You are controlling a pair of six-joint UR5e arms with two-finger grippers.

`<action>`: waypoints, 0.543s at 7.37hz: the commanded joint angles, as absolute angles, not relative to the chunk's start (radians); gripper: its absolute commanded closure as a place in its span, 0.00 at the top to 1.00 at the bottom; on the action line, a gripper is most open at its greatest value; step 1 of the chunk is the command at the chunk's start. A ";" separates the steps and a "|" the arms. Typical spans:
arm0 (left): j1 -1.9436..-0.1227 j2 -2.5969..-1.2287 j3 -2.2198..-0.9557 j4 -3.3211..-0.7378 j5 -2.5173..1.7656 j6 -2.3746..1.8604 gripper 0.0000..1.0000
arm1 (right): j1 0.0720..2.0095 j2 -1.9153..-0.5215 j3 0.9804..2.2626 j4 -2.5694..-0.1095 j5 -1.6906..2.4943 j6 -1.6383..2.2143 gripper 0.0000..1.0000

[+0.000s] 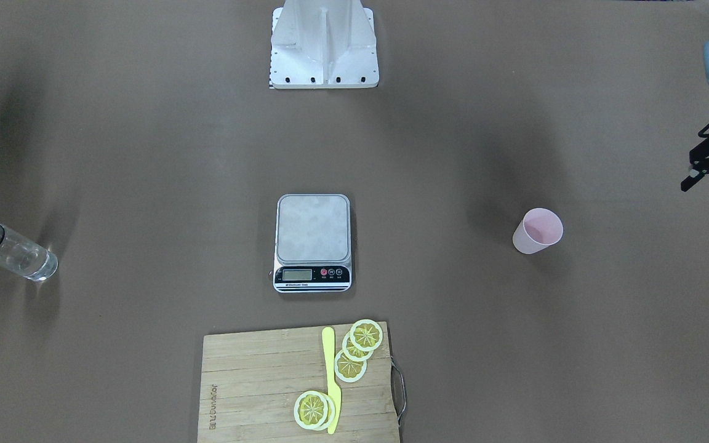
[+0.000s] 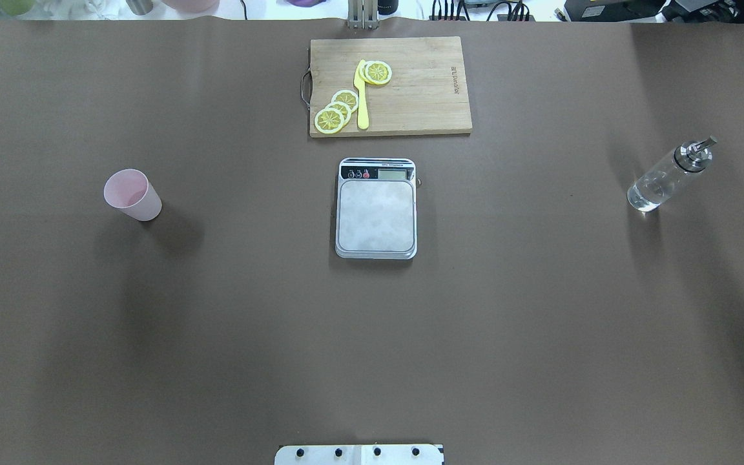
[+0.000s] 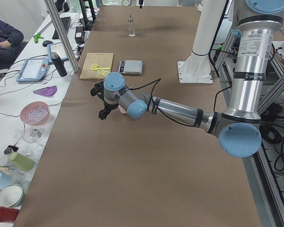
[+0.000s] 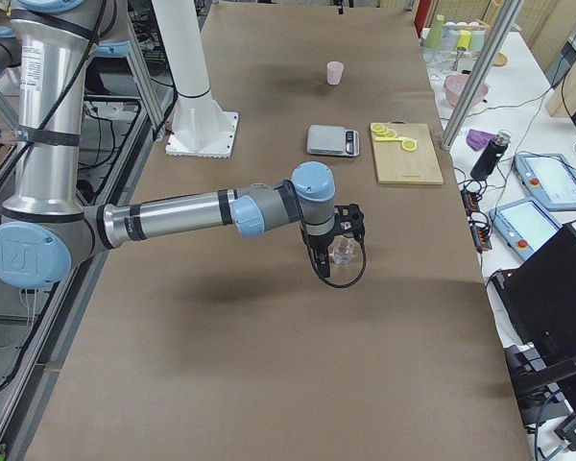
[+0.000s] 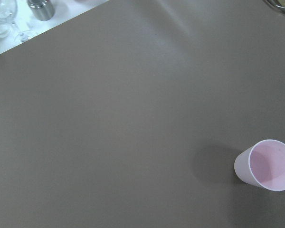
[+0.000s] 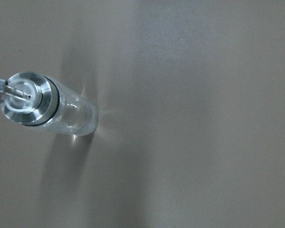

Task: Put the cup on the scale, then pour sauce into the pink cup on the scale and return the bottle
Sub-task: 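Reach the left gripper to the pink cup and grasp it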

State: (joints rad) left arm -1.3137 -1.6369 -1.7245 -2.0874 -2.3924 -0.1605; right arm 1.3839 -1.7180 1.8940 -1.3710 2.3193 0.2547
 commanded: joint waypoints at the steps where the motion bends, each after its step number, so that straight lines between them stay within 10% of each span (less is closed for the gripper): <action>1: -1.221 -1.621 -1.723 -2.149 -2.367 -0.501 0.97 | 1.359 -1.770 1.891 -1.239 2.315 0.371 1.00; 4: -1.051 -1.663 -1.712 -2.143 -2.166 -0.817 0.97 | 1.358 -1.801 1.891 -1.213 2.313 0.391 0.99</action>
